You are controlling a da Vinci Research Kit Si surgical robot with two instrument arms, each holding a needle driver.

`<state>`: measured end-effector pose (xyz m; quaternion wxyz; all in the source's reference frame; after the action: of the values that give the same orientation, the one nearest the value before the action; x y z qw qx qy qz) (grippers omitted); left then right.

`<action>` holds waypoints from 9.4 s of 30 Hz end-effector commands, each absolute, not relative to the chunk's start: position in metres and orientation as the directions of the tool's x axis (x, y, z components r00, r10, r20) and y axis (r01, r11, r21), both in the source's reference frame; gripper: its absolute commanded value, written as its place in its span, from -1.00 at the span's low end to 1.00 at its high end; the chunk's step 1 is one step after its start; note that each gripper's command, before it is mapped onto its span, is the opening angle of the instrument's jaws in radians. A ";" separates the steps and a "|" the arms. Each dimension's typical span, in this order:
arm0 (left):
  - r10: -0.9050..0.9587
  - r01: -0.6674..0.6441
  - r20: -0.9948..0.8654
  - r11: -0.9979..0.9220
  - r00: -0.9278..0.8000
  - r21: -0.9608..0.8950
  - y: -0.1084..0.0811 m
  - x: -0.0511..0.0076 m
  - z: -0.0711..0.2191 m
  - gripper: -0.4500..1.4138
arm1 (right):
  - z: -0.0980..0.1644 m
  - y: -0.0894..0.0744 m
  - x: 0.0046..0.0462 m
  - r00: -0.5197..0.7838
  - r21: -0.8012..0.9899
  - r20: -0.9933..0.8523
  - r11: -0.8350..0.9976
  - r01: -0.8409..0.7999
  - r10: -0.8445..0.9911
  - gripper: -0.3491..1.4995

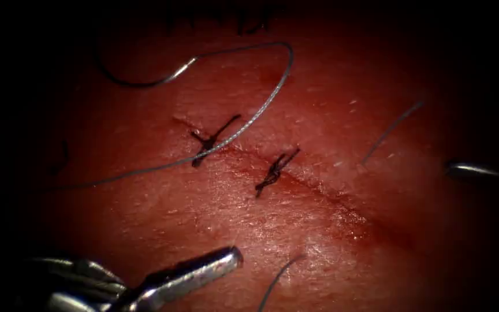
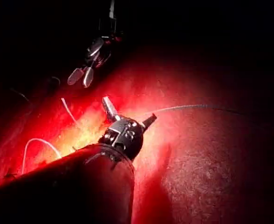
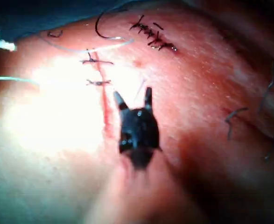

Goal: Wound Closure
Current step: Left hand picks up suture, then right end-effector grasps suture, then left end-effector regrasps suture, then left hand wraps suture counter-clockwise around right hand two times

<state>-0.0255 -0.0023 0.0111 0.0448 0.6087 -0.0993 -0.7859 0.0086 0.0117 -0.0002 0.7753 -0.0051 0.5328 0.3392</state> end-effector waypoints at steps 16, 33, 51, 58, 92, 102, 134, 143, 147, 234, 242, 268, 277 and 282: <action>-0.229 -0.042 -0.934 -0.967 -0.273 0.250 -0.002 -0.0263 0.014 0.15 | 0.001 0.011 0.0096 0.202 0.351 -0.832 0.771 -0.532 0.517 0.75; -0.223 -0.055 -0.937 -0.968 -0.270 0.246 0.000 -0.0251 0.015 -1.00 | 0.001 0.010 0.0099 0.202 0.346 -0.834 0.772 -0.534 0.514 0.75; -0.218 -0.068 -0.942 -0.968 -0.255 0.242 0.006 -0.0268 0.019 -1.00 | -0.002 0.006 0.0196 0.334 0.306 -0.854 0.903 -0.302 0.400 0.75; -0.219 -0.062 -0.944 -0.969 -0.246 0.241 0.006 -0.0269 0.019 -1.00 | -0.001 0.006 0.0216 0.413 0.201 -0.859 0.941 -0.273 0.303 0.75; -0.146 -0.112 -0.970 -0.979 -0.197 0.170 0.006 -0.0270 0.016 0.67 | 0.003 0.008 0.0202 0.460 0.219 -0.778 0.871 -0.441 0.429 -1.00; -0.246 -0.092 -0.948 -0.959 -0.201 0.268 0.004 -0.0278 0.013 0.53 | 0.005 0.009 0.0171 0.436 0.267 -0.754 0.836 -0.479 0.491 -1.00; -0.365 -0.055 -0.911 -0.923 -0.190 0.381 0.003 -0.0282 0.010 -1.00 | 0.007 0.009 0.0160 0.430 0.300 -0.731 0.816 -0.494 0.529 -1.00; -0.345 -0.104 -0.881 -0.912 -0.324 0.396 0.005 -0.0246 0.013 -1.00 | 0.006 0.007 0.0154 0.413 0.343 -0.737 0.822 -0.454 0.535 -1.00; -0.332 -0.129 -0.848 -0.900 -0.414 0.416 0.007 -0.0209 0.017 -1.00 | 0.003 0.004 0.0158 0.400 0.378 -0.746 0.833 -0.404 0.532 -1.00; -0.476 0.055 -0.795 -0.868 -0.377 0.494 0.007 -0.0278 0.018 -1.00 | 0.008 0.007 0.0234 0.334 0.371 -0.814 0.868 -0.331 0.475 -0.14; -0.351 0.064 -0.909 -0.936 -0.223 0.346 0.010 -0.0279 0.021 -1.00 | 0.008 0.006 0.0236 0.335 0.384 -0.822 0.883 -0.272 0.460 -0.11; -0.157 0.155 -0.986 -0.974 0.052 0.164 0.013 -0.0294 0.029 -1.00 | 0.008 0.005 0.0228 0.148 0.450 -0.882 0.893 -0.021 0.448 -0.63; -0.180 0.121 -0.984 -0.977 -0.008 0.178 0.011 -0.0287 0.032 -1.00 | 0.007 0.006 0.0224 0.020 0.495 -0.869 0.869 -0.009 0.495 -0.63; -0.188 0.100 -0.981 -0.978 -0.035 0.184 0.010 -0.0279 0.032 -1.00 | 0.007 0.006 0.0222 -0.024 0.510 -0.860 0.858 -0.063 0.510 -0.63</action>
<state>-0.0273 0.0095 0.0311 0.0999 0.6870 -0.0319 -0.7191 0.0216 0.0065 0.0068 0.6773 0.1598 0.6860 0.2125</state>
